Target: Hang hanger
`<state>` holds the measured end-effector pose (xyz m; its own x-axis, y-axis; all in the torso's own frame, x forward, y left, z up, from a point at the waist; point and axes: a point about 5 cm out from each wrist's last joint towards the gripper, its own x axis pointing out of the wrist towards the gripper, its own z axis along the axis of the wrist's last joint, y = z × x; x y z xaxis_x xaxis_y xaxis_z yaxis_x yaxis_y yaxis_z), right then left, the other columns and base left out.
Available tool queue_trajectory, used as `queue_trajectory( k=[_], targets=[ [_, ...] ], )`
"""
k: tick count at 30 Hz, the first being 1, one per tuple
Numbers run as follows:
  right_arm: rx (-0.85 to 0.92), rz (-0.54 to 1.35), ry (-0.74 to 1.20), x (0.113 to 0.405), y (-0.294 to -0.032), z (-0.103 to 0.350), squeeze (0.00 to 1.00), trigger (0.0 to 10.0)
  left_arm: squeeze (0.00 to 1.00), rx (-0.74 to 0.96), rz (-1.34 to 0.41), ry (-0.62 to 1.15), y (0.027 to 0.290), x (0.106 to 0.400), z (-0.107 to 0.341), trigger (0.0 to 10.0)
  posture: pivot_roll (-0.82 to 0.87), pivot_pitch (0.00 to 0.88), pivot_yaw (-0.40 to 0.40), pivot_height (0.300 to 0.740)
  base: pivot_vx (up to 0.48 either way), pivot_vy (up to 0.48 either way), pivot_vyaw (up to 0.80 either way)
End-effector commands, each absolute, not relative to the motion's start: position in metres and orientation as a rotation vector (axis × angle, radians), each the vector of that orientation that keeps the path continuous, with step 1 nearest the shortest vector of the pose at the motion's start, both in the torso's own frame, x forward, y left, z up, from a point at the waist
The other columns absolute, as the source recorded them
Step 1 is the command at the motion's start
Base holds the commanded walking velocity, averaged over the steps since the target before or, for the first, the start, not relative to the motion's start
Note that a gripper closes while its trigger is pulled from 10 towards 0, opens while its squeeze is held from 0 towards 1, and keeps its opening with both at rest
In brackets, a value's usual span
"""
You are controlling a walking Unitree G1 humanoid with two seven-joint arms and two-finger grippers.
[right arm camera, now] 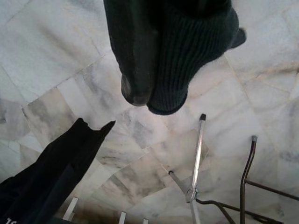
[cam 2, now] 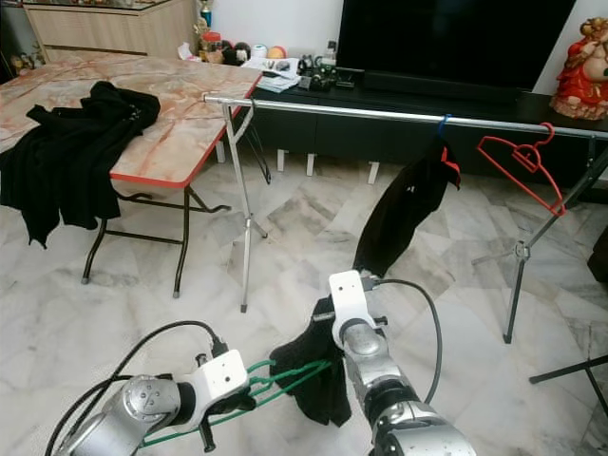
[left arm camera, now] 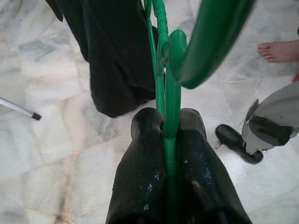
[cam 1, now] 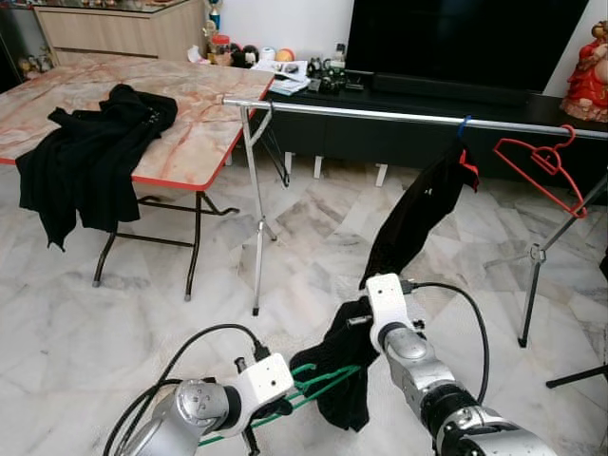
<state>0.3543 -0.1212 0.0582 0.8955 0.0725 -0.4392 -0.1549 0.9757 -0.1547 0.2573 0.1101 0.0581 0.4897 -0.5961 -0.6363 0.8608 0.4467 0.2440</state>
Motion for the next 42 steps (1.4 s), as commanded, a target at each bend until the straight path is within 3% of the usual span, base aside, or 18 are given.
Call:
queue_trajectory(
  k=[1, 12, 18, 27, 42],
  targets=[
    [-0.184, 0.115, 0.396, 0.363, -0.120, 0.072, 0.00, 10.0, 0.00, 0.614, -0.944, 0.508, 0.110, 0.260, 0.057, 10.0, 0.17, 0.000, -0.082, 0.740, 0.000, 0.000, 0.00],
    [-0.173, 0.142, 0.406, 0.360, -0.115, 0.068, 0.00, 10.0, 0.00, 0.631, -0.895, 0.480, 0.105, 0.266, 0.060, 10.0, 0.19, 0.000, -0.097, 0.740, 0.000, 0.000, 0.00],
    [-0.175, 0.117, 0.397, 0.363, -0.122, 0.072, 0.00, 10.0, 0.00, 0.712, -0.959, 0.556, 0.109, 0.257, 0.051, 10.0, 0.19, 0.000, -0.104, 0.740, 0.000, 0.000, 0.00],
    [-0.165, 0.125, 0.395, 0.364, -0.121, 0.073, 0.00, 10.0, 0.00, 0.746, -0.864, 0.547, 0.110, 0.267, 0.050, 10.0, 0.19, 0.000, -0.109, 0.740, 0.000, 0.000, 0.00],
    [-0.158, 0.150, 0.407, 0.361, -0.115, 0.070, 0.00, 10.0, 0.00, 0.598, -0.763, 0.430, 0.098, 0.283, 0.067, 10.0, 0.19, 0.000, -0.116, 0.740, 0.000, 0.000, 0.00]
  ],
)
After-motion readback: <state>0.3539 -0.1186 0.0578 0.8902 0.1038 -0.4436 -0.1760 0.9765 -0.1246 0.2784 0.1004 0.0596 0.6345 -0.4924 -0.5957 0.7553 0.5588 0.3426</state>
